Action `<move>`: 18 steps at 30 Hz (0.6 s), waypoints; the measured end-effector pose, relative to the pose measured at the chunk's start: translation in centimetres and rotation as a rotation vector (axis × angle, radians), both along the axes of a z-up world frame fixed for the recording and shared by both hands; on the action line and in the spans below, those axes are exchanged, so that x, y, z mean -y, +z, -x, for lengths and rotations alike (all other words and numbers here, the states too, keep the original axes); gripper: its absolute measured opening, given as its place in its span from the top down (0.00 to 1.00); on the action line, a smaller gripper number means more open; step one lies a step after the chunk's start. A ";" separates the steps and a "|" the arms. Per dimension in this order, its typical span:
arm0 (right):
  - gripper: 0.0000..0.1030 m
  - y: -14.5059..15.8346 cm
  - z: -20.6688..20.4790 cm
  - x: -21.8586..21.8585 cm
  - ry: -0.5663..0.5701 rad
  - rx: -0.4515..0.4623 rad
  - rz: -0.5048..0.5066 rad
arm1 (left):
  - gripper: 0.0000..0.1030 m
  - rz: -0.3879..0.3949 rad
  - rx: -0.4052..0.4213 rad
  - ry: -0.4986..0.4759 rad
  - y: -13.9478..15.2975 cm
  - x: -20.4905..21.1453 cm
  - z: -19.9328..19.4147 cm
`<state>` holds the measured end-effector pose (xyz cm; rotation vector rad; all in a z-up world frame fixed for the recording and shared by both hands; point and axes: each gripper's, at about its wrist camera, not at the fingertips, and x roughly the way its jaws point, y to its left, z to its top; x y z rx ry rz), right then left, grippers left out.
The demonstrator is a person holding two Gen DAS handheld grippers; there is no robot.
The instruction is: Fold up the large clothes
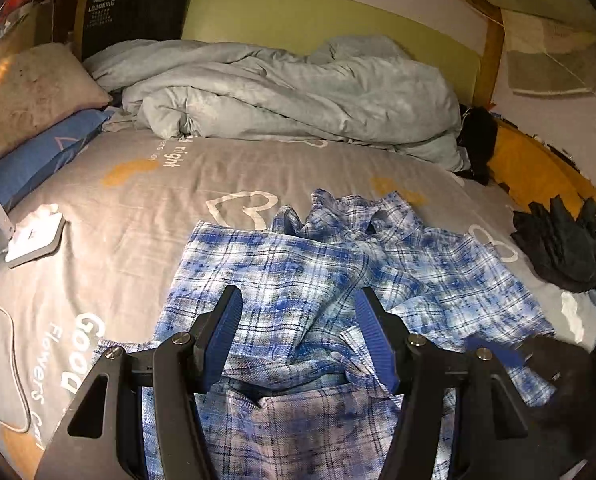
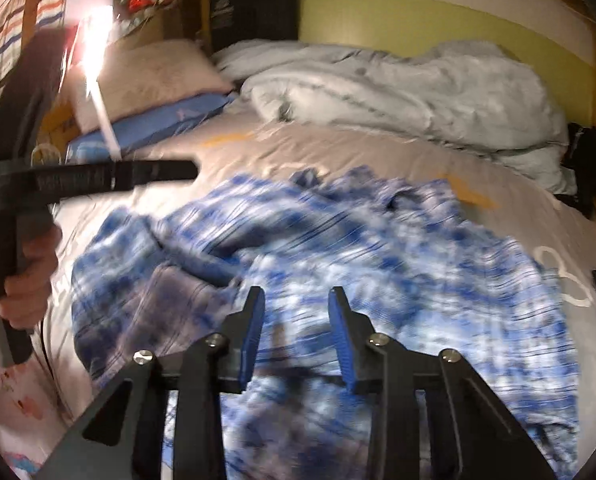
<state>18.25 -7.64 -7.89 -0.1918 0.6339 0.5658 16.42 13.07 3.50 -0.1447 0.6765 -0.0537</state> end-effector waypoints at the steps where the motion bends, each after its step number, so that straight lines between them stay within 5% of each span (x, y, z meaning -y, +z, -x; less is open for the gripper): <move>1: 0.71 -0.4 0.0 -0.3 0.010 -0.013 0.007 | 0.44 -0.002 0.003 -0.001 0.1 0.0 0.1; 3: 0.70 -1.3 -0.1 -0.8 0.021 -0.040 0.023 | 0.44 -0.024 0.017 0.001 0.3 0.1 0.3; 5: 0.56 -2.2 -0.2 -1.0 0.036 -0.077 0.037 | 0.44 -0.044 0.028 0.002 0.4 0.2 0.6; 9: 0.44 -3.2 0.1 -1.9 0.054 -0.087 0.083 | 0.44 0.005 0.015 -0.012 0.5 -0.1 0.5; 12: 0.44 -4.3 0.2 -2.9 0.026 -0.046 0.180 | 0.44 -0.001 0.016 -0.011 0.5 -0.1 0.5; 15: 0.71 -4.7 0.0 -2.7 -0.021 -0.004 0.217 | 0.44 -0.017 0.021 -0.004 0.5 -0.1 0.6; 18: 0.77 -3.7 -0.5 -0.9 -0.027 -0.036 0.128 | 0.44 -0.013 0.024 -0.003 0.6 -0.2 0.6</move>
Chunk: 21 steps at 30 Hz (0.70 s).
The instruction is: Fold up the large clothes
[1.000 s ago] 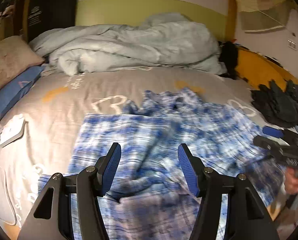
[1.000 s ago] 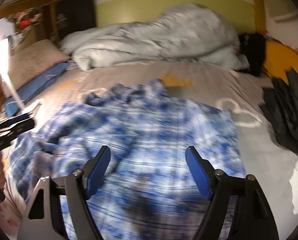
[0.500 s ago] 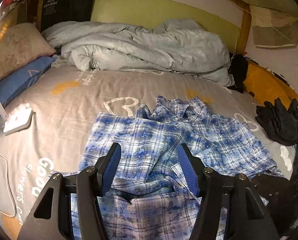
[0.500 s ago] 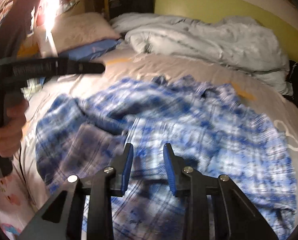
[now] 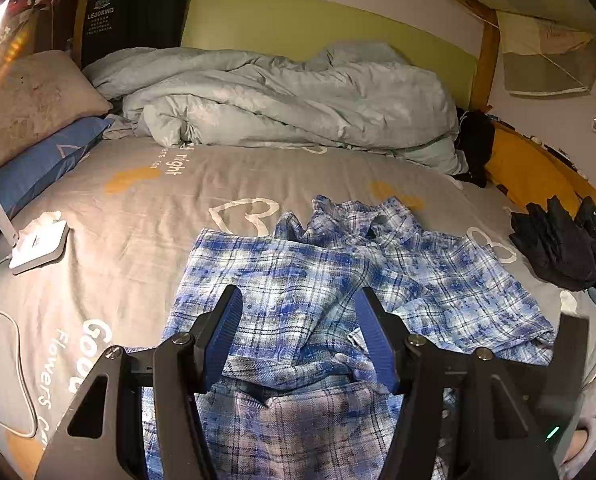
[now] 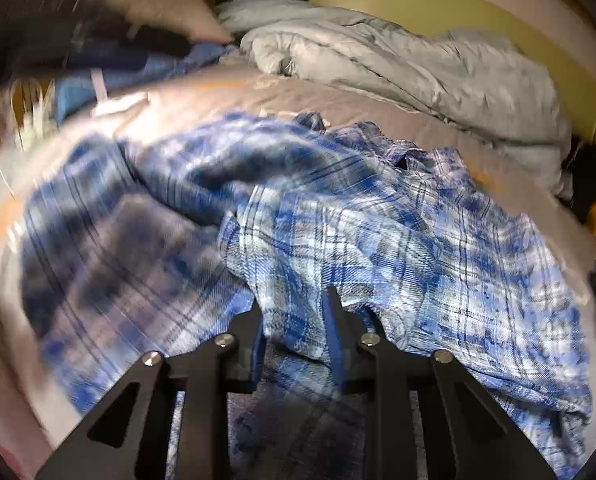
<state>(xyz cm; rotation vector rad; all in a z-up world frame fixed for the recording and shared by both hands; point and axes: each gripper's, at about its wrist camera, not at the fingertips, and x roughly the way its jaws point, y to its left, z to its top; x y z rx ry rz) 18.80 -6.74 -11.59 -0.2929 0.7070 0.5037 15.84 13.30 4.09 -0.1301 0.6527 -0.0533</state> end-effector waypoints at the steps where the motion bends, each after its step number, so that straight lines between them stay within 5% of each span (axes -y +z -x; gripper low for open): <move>1: 0.77 0.3 -0.2 0.4 -0.003 -0.012 -0.022 | 0.44 -0.002 0.001 0.001 0.0 0.0 0.0; 12: 0.78 2.5 -1.5 4.2 -0.059 -0.083 -0.170 | 0.44 -0.022 -0.012 -0.001 -0.6 0.3 -0.4; 15: 0.93 2.6 -1.7 4.9 -0.104 -0.050 -0.162 | 0.44 -0.027 -0.013 0.001 -0.7 0.3 -0.5; 21: 0.95 3.9 -2.8 7.5 -0.242 0.071 -0.122 | 0.44 -0.025 -0.020 0.013 -1.0 0.0 -0.6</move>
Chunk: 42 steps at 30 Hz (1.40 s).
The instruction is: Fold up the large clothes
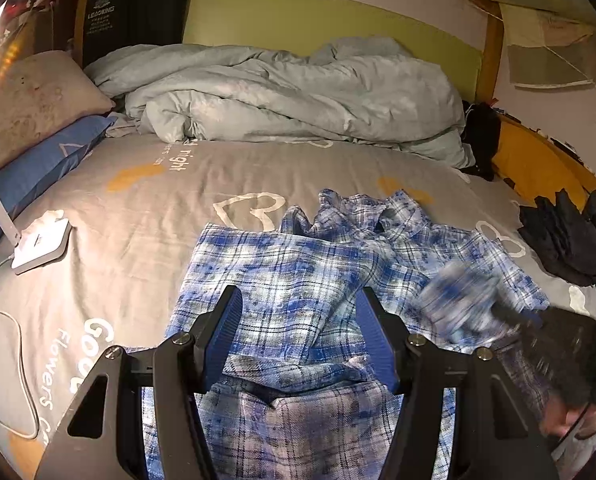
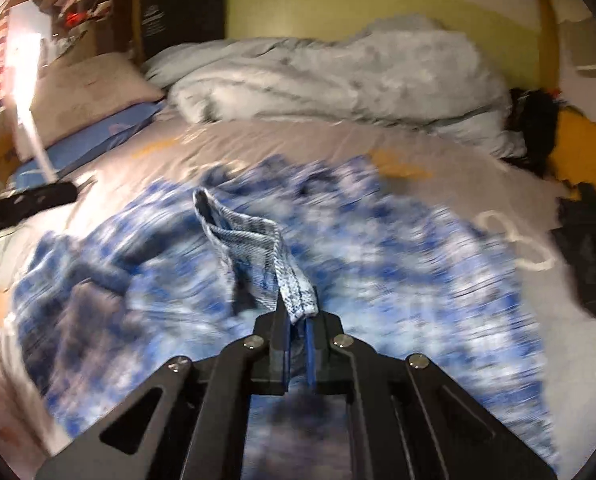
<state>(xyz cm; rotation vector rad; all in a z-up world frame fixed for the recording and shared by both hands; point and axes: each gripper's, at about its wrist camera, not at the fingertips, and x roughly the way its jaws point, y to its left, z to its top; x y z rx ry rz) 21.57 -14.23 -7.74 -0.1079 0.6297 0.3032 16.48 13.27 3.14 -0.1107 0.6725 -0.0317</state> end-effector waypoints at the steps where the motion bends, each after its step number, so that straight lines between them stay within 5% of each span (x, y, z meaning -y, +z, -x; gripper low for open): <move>1: 0.95 0.3 -0.3 0.8 -0.038 0.017 0.011 | 0.44 0.000 -0.001 0.001 0.0 0.0 0.0; 7: 0.95 0.6 -3.1 5.5 -0.206 0.026 0.063 | 0.44 -0.012 -0.011 0.010 -0.4 0.1 -0.3; 10: 0.95 -0.7 -5.1 7.5 -0.289 -0.119 0.067 | 0.44 -0.035 -0.019 0.022 -0.8 0.2 -0.5; 12: 0.94 -1.7 -5.8 9.1 -0.279 -0.240 -0.038 | 0.44 -0.042 -0.026 0.029 -0.9 0.0 -0.6; 14: 0.92 -1.6 -6.0 10.0 -0.250 -0.262 -0.109 | 0.44 -0.035 -0.030 0.037 -1.0 -0.3 -0.7; 18: 0.56 0.1 -5.8 10.0 -0.173 -0.183 -0.159 | 0.44 -0.024 -0.034 0.045 -1.1 -0.7 -1.0; 19: 0.56 0.4 -6.1 9.9 -0.159 -0.169 -0.151 | 0.44 -0.027 -0.035 0.044 -1.1 -0.7 -1.1; 23: 0.59 -1.1 -8.6 9.1 -0.128 -0.233 -0.110 | 0.44 -0.061 -0.042 0.052 -1.6 -0.6 -1.4; 25: 0.90 -2.4 -9.6 9.3 -0.145 -0.263 -0.094 | 0.44 -0.066 -0.049 0.056 -1.9 -0.6 -1.5; 26: 0.94 -2.8 -9.8 9.4 -0.162 -0.271 -0.084 | 0.44 -0.065 -0.052 0.057 -2.0 -0.7 -1.6; 29: 0.96 -1.6 -8.8 9.7 -0.172 -0.161 -0.110 | 0.44 -0.061 -0.057 0.062 -2.1 -0.9 -1.8; 34: 0.97 6.1 -2.6 9.9 -0.141 0.289 -0.217 | 0.44 -0.066 -0.058 0.071 -2.3 -1.0 -1.9; 36: 0.97 7.0 -1.3 9.3 -0.157 0.416 -0.123 | 0.44 -0.078 -0.064 0.075 -2.6 -0.9 -2.1; 37: 0.97 6.2 -2.1 8.9 -0.170 0.385 -0.056 | 0.44 -0.087 -0.069 0.076 -2.8 -0.9 -2.1; 40: 0.96 0.1 -7.4 8.9 -0.283 0.032 0.100 | 0.44 -0.114 -0.093 0.091 -3.4 -0.7 -2.4; 42: 0.96 -2.0 -8.8 9.4 -0.320 -0.117 0.106 | 0.44 -0.121 -0.125 0.099 -3.9 -0.8 -2.6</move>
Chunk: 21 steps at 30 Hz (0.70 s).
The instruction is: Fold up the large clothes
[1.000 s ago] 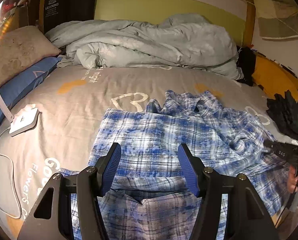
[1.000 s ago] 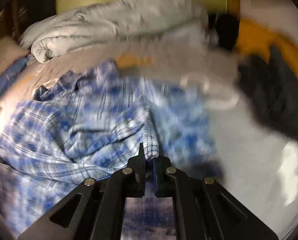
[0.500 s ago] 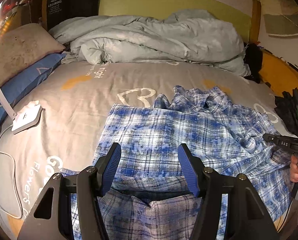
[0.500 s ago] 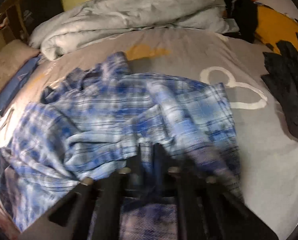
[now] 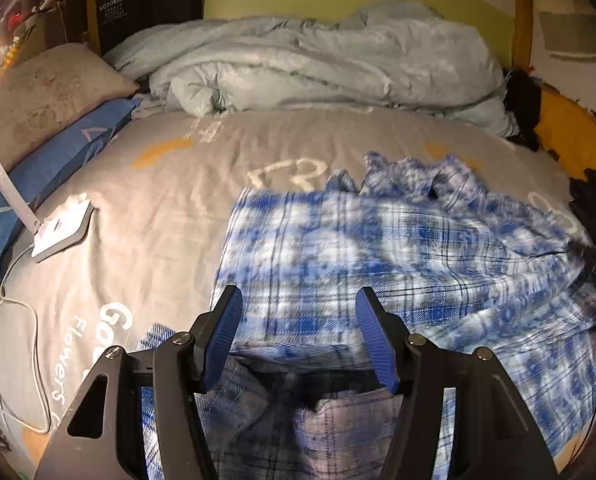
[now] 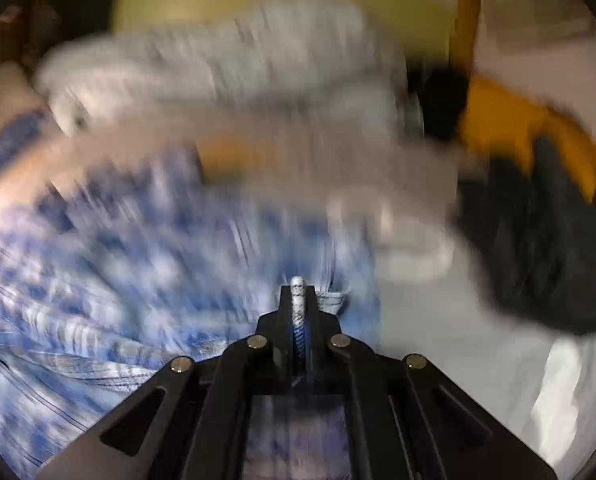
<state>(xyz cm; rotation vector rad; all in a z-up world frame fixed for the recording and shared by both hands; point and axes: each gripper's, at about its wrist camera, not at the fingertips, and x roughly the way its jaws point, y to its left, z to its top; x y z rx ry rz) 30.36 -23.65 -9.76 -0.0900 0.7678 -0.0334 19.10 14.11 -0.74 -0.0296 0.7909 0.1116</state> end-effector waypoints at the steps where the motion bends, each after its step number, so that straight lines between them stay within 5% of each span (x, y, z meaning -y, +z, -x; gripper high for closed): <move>1: 0.94 -0.3 -0.1 0.2 -0.002 -0.042 -0.031 | 0.44 0.004 -0.008 0.002 -0.1 -0.1 -0.1; 5: 0.90 1.2 0.6 0.2 0.014 -0.021 -0.033 | 0.44 0.011 -0.012 0.015 -0.4 -0.6 -0.4; 9: 0.53 2.5 1.8 1.2 -0.010 0.028 -0.078 | 0.44 0.024 -0.004 0.008 -0.2 -0.8 -0.3; 11: 0.51 3.2 2.8 1.1 -0.021 0.061 -0.076 | 0.44 0.022 0.010 -0.002 0.3 -0.6 0.0; 14: 0.26 4.7 4.2 1.1 -0.014 0.117 -0.098 | 0.44 0.016 0.046 -0.010 1.5 -0.5 0.7; 21: 0.09 8.1 8.7 0.4 0.018 0.235 -0.130 | 0.38 0.058 0.156 -0.020 5.6 -1.2 4.1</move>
